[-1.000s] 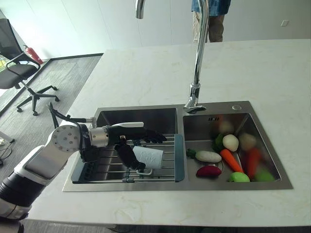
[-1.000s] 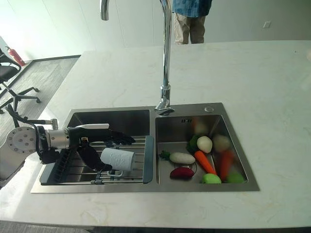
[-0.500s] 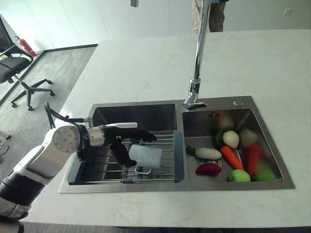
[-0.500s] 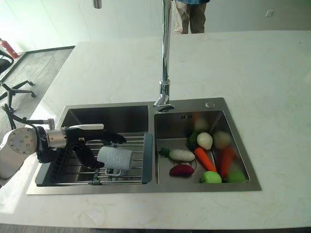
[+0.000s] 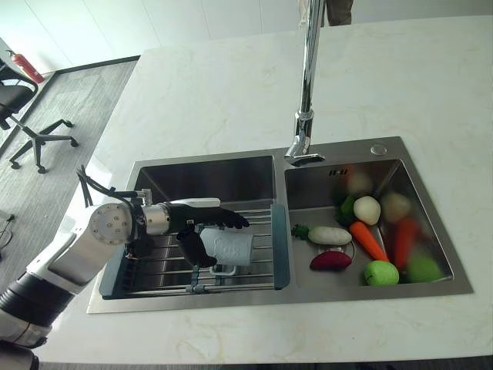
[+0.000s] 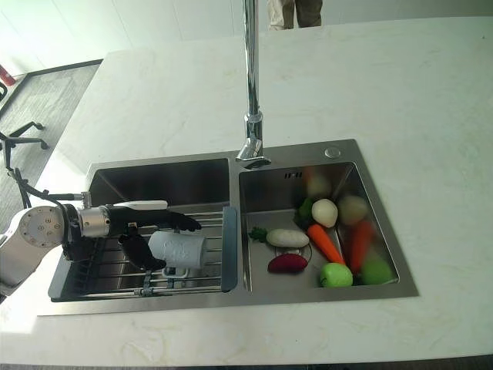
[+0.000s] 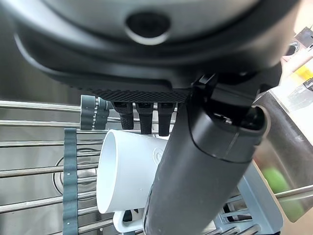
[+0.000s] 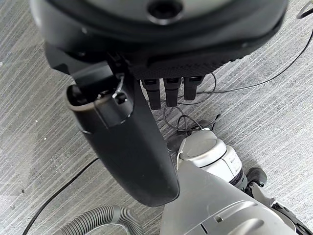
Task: Place the dishes in the dishwasher.
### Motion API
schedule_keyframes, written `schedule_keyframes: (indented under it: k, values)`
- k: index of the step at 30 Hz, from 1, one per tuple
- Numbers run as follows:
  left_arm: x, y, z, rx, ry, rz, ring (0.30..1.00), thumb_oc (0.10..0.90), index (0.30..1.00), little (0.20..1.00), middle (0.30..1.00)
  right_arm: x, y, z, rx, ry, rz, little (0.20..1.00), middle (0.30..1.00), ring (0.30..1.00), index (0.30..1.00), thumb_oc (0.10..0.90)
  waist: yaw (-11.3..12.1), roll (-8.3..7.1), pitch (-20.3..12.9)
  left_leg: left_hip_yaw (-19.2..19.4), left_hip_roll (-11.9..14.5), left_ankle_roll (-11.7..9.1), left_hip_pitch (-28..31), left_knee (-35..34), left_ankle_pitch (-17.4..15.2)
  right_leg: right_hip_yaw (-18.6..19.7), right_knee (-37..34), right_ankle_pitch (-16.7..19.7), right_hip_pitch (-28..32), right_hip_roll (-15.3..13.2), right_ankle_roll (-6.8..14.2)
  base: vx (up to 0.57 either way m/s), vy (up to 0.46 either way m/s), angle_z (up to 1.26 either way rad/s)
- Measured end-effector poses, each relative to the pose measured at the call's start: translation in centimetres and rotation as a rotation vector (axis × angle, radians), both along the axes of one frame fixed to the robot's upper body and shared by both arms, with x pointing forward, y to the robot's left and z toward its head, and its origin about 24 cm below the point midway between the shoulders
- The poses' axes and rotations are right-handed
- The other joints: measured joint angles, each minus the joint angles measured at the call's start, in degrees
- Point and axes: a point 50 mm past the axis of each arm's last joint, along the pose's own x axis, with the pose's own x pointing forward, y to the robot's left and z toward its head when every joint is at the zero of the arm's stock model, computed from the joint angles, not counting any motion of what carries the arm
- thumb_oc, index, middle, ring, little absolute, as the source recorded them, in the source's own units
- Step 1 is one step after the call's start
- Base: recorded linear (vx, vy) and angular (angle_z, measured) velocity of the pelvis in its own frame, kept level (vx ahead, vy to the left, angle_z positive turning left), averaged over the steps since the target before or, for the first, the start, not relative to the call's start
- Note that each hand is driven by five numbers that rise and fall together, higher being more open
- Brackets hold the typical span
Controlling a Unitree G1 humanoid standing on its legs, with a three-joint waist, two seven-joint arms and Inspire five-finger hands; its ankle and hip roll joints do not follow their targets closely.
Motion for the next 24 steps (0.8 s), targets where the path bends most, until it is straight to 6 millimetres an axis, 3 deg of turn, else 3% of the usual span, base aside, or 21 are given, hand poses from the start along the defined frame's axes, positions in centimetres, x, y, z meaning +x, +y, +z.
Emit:
schedule_keyframes:
  k: [24]
  values:
    - [-0.1, -0.9, -2.3, 0.159, 0.060, -0.091, 0.900, 0.800, 0.900, 0.900, 0.900, 0.8, -0.1, 0.1, -0.007, -0.018, 0.005, 0.900, 0.900, 0.900, 0.900, 0.800, -1.3, 0.24, 0.3, 0.1, -0.1, 0.0, 0.1, -0.3, 0.0, 0.1, -0.1, 0.0, 0.0, 0.0, 0.0, 0.00, 0.000, 0.00]
